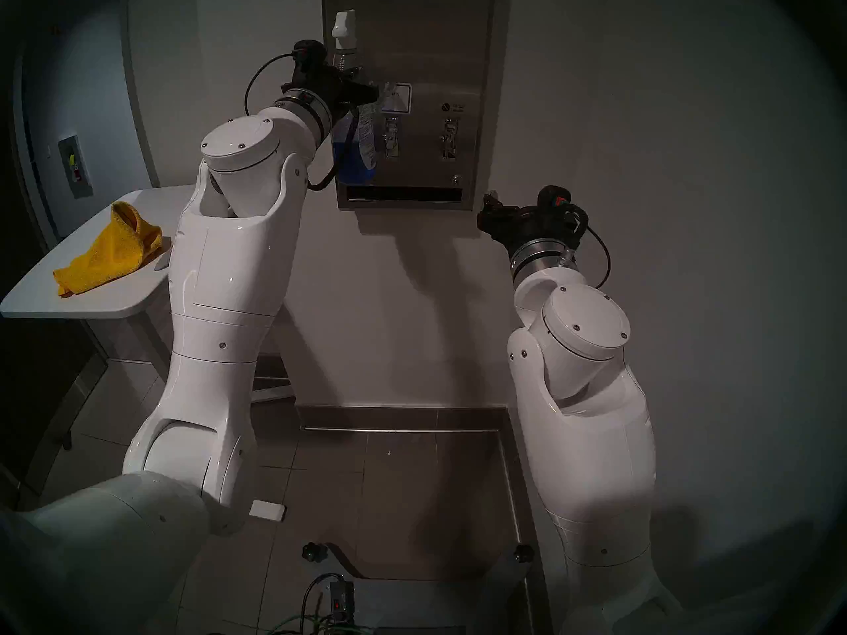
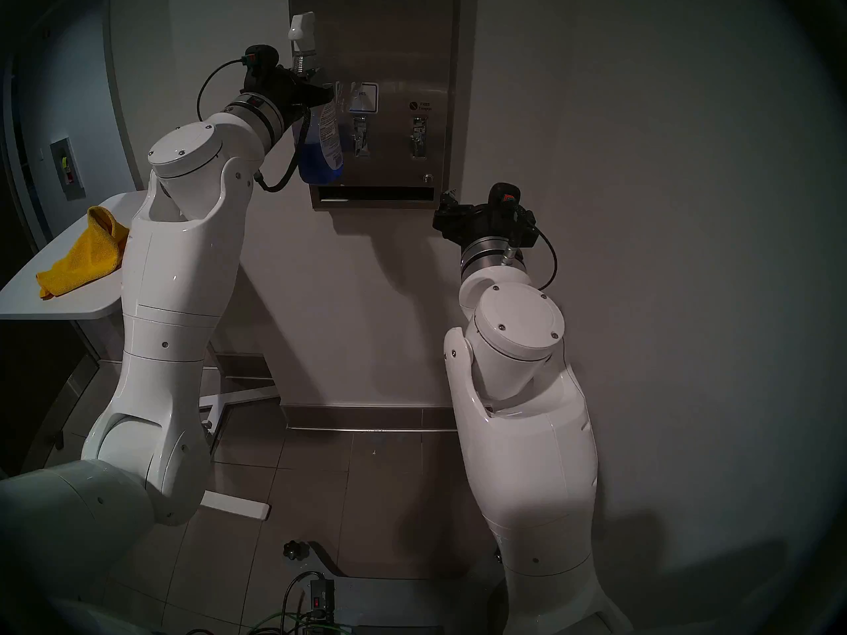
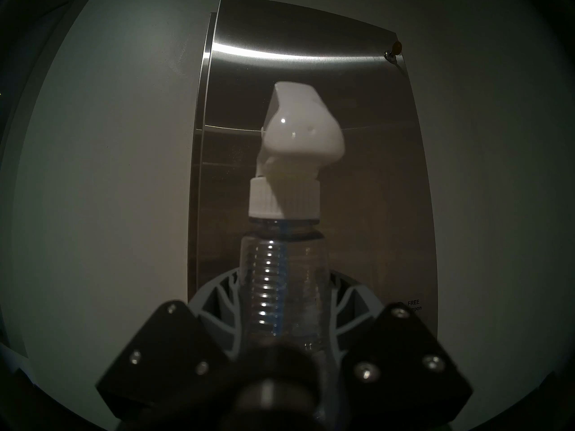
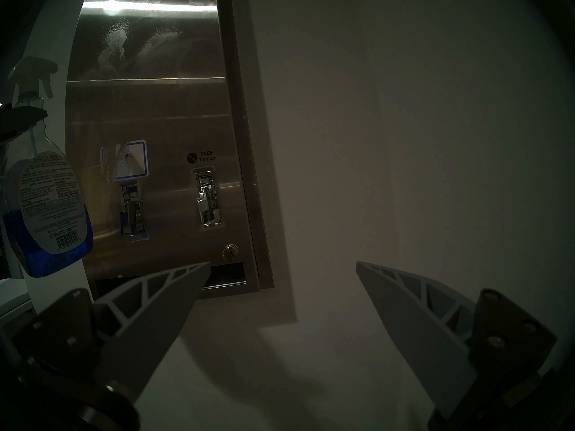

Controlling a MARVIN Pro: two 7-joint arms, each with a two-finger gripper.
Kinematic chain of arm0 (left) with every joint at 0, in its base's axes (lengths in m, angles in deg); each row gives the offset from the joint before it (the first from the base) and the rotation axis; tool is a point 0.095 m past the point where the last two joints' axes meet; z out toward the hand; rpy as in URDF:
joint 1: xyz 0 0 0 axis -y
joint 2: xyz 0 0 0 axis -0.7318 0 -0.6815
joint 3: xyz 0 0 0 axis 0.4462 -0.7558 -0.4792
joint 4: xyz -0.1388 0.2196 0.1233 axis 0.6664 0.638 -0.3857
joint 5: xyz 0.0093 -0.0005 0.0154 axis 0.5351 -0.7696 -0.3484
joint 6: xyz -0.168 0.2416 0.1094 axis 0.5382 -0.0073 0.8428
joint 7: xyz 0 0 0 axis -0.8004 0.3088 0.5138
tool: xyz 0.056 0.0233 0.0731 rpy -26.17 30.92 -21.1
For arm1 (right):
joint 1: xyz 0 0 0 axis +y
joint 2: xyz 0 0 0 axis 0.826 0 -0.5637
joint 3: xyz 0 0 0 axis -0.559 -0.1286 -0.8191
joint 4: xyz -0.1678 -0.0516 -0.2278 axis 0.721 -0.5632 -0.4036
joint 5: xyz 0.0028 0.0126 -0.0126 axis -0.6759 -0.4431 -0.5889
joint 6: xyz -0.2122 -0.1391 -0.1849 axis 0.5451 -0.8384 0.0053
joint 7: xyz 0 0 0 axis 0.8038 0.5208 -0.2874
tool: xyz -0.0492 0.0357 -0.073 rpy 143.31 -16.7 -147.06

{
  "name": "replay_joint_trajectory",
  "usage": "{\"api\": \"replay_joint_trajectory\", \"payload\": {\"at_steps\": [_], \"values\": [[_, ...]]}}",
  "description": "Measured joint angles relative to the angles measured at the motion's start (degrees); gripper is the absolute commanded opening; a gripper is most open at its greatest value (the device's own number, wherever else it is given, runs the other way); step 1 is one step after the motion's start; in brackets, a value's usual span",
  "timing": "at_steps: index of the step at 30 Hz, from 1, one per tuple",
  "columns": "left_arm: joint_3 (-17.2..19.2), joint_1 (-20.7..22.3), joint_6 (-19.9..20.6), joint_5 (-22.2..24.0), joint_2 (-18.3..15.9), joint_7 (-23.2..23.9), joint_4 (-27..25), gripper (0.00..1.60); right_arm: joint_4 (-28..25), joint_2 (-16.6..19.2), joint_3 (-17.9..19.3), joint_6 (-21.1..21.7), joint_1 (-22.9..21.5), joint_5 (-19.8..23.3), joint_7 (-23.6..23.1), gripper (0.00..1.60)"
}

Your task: Pick up the cleaner bottle and spray the cleaner onto the surface

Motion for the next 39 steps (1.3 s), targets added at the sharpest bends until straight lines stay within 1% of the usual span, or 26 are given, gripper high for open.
{"api": "replay_joint_trajectory", "payload": {"at_steps": [10,16,19,23,31,39], "values": [[0.31,0.0,-0.12,-0.48,0.33,0.46,0.06,0.0,0.09,0.0,0.0,-0.02,-0.07,-0.13,0.02,1.6],[0.49,-0.01,-0.09,-0.8,0.53,0.75,0.07,0.0,2.88,-0.52,0.66,-0.32,-2.22,-1.21,0.3,1.6],[0.57,-0.02,-0.03,-0.94,0.59,0.85,0.07,0.0,3.13,-0.99,1.27,-0.58,-3.31,-1.4,-0.3,1.6],[0.68,-0.05,0.05,-1.15,0.71,1.01,0.07,0.0,3.28,-1.52,1.98,-0.67,-5.14,-1.42,-2.23,1.6],[0.9,-0.12,0.18,-1.51,0.91,1.31,0.07,0.0,3.25,-1.98,3.22,-0.48,-8.53,-1.08,-7.74,1.6],[1.1,-0.22,0.39,-1.89,1.12,1.64,0.07,0.0,4.13,-2.51,6.5,-0.23,-11.91,0.71,-12.4,1.6]]}}
